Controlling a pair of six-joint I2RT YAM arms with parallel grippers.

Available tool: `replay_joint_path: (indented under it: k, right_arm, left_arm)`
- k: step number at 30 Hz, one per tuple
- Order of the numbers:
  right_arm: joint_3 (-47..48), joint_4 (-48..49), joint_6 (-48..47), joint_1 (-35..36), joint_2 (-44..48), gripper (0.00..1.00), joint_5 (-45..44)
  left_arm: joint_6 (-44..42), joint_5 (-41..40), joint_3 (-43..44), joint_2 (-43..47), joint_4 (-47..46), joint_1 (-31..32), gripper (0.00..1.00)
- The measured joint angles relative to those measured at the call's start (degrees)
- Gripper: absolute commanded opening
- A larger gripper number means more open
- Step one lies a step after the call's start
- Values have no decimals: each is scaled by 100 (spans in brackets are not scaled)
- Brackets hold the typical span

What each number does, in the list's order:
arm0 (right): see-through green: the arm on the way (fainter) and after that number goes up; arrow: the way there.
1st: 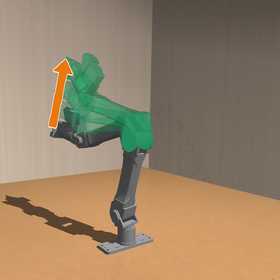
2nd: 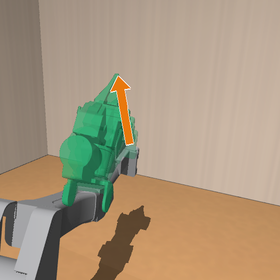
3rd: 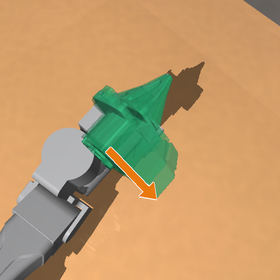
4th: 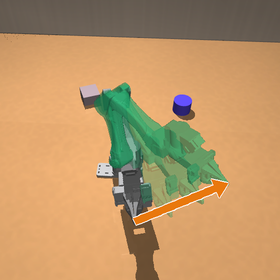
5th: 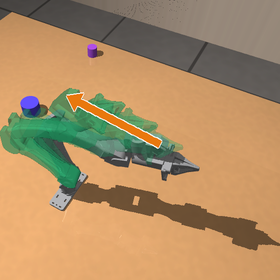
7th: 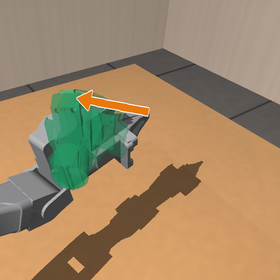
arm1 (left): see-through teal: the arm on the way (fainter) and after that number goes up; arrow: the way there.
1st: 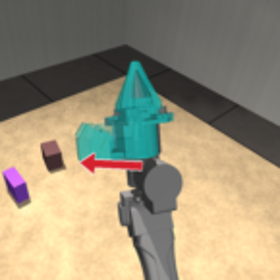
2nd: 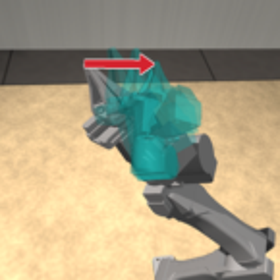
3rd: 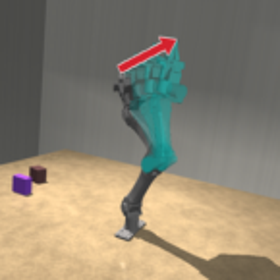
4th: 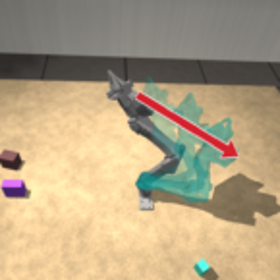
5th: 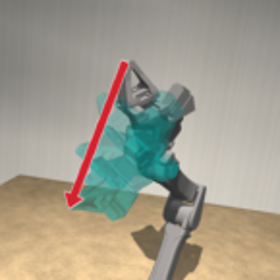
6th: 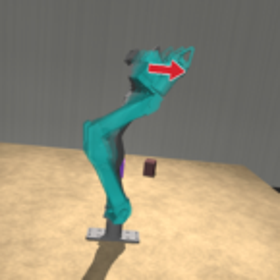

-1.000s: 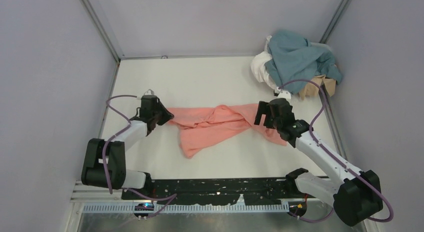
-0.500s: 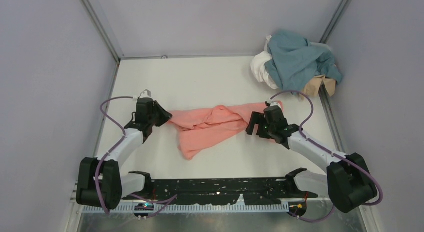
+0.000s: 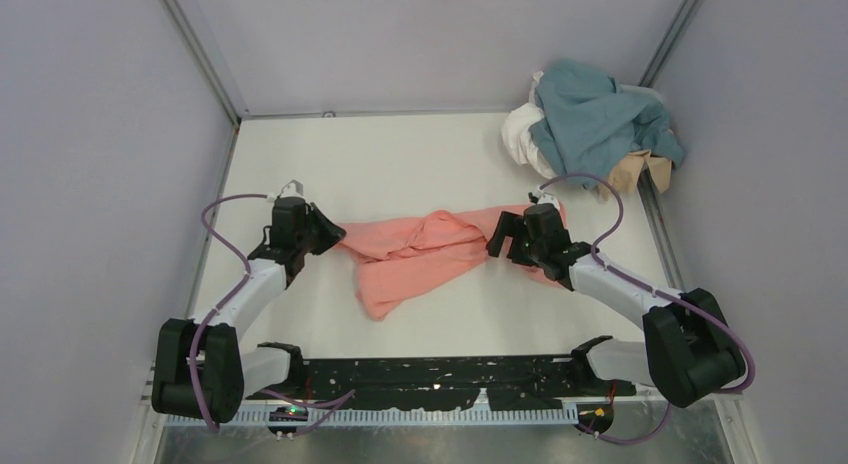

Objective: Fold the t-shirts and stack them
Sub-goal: Flatten out the tshirt

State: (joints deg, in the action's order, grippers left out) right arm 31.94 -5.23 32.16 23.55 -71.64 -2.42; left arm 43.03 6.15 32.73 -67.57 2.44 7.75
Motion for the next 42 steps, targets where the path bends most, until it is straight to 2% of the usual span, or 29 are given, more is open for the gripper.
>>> replay_joint_path:
  k: [10,18,22,27,28,30,42]
  right_arm:
    - [304,212,105,0,-302,98,-186]
    - [612,-81,190,0,-579,65,-621]
    - [614,-245,232,0,-579,37,-901]
    - [614,-354,247,0,-577,17,-1075]
    - [614,-352,245,0,-577,9,-1104]
    - [614,-350,232,0,-575,6,-1150]
    - [717,-450,-42,0,-319,6,-1353]
  left_arm:
    - [-4,87,0,0,0,0,0]
    - [-26,103,0,0,7,0,0]
    - [-46,103,0,-2,28,0,0]
    - [-72,103,0,-2,63,0,0]
    - [-94,101,0,-2,70,0,0]
    - [-125,98,0,-2,85,0,0]
    - [-199,33,59,-2,192,0,0]
